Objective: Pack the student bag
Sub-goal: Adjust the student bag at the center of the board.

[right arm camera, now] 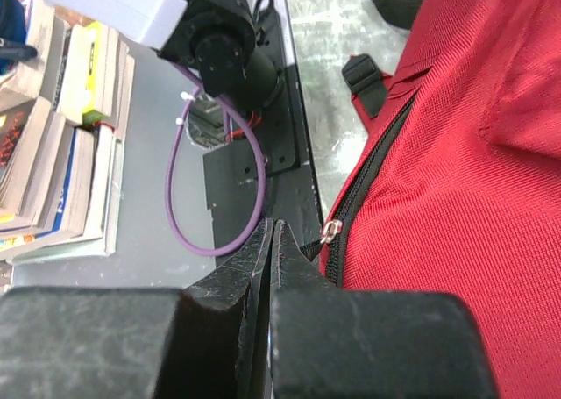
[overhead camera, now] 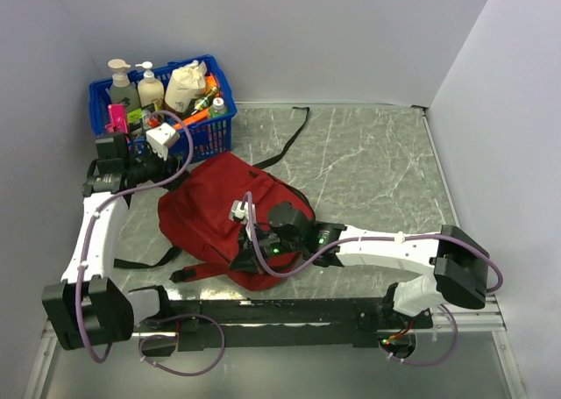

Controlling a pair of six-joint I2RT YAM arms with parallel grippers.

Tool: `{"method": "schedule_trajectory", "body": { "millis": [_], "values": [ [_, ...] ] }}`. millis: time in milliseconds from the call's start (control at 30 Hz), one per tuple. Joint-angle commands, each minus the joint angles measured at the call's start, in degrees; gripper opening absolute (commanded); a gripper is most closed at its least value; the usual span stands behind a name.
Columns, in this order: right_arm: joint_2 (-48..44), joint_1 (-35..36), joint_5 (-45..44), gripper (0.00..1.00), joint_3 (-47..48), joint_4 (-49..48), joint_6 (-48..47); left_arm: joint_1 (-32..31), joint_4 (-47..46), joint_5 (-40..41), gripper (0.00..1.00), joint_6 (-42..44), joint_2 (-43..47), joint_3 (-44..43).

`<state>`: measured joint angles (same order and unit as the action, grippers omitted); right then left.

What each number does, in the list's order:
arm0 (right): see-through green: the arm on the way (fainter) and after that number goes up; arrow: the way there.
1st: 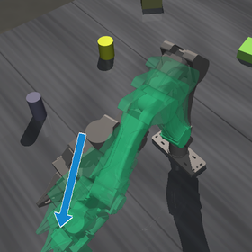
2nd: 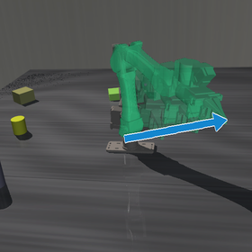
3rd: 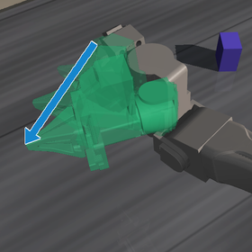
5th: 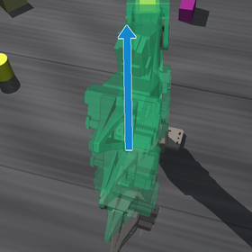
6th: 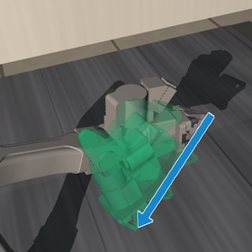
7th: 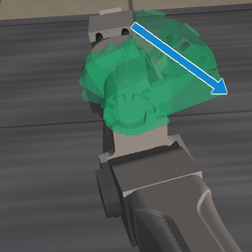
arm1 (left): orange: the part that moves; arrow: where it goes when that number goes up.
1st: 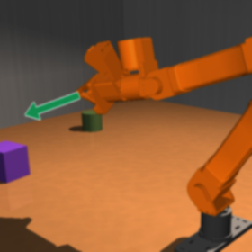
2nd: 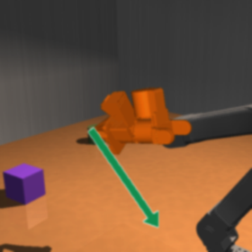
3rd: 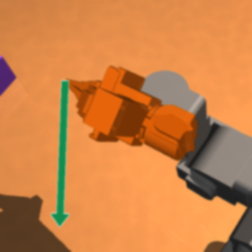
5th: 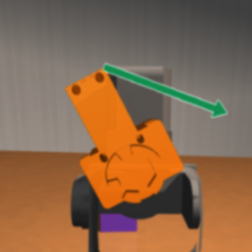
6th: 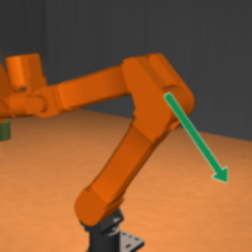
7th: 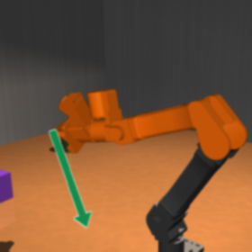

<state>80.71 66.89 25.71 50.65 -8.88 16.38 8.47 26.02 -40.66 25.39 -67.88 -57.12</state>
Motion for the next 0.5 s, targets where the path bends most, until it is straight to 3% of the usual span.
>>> {"method": "schedule_trajectory", "body": {
  "millis": [0,67,167,333,467],
  "values": [
    [-1.4,0.5,0.8,0.0,2.6,1.6,-0.8,-0.5,8.8,-3.2,0.83,6.9,5.5,-4.5],
    [-0.8,0.4,1.4,0.0,4.2,1.9,-0.8,-0.4,18.6,-4.2,0.98,12.1,9.2,-5.4],
    [0.2,0.4,1.9,0.0,5.9,2.4,-1.1,-0.5,27.7,-7.0,0.96,21.0,12.9,-8.2],
    [-0.3,0.3,2.0,0.0,5.9,1.6,-1.0,-2.0,52.5,-17.5,0.99,41.4,16.1,-10.4],
    [-0.9,0.2,2.0,0.0,4.5,0.2,-0.6,-7.6,52.3,-21.7,0.95,47.4,21.2,0.3]
  ]
}}
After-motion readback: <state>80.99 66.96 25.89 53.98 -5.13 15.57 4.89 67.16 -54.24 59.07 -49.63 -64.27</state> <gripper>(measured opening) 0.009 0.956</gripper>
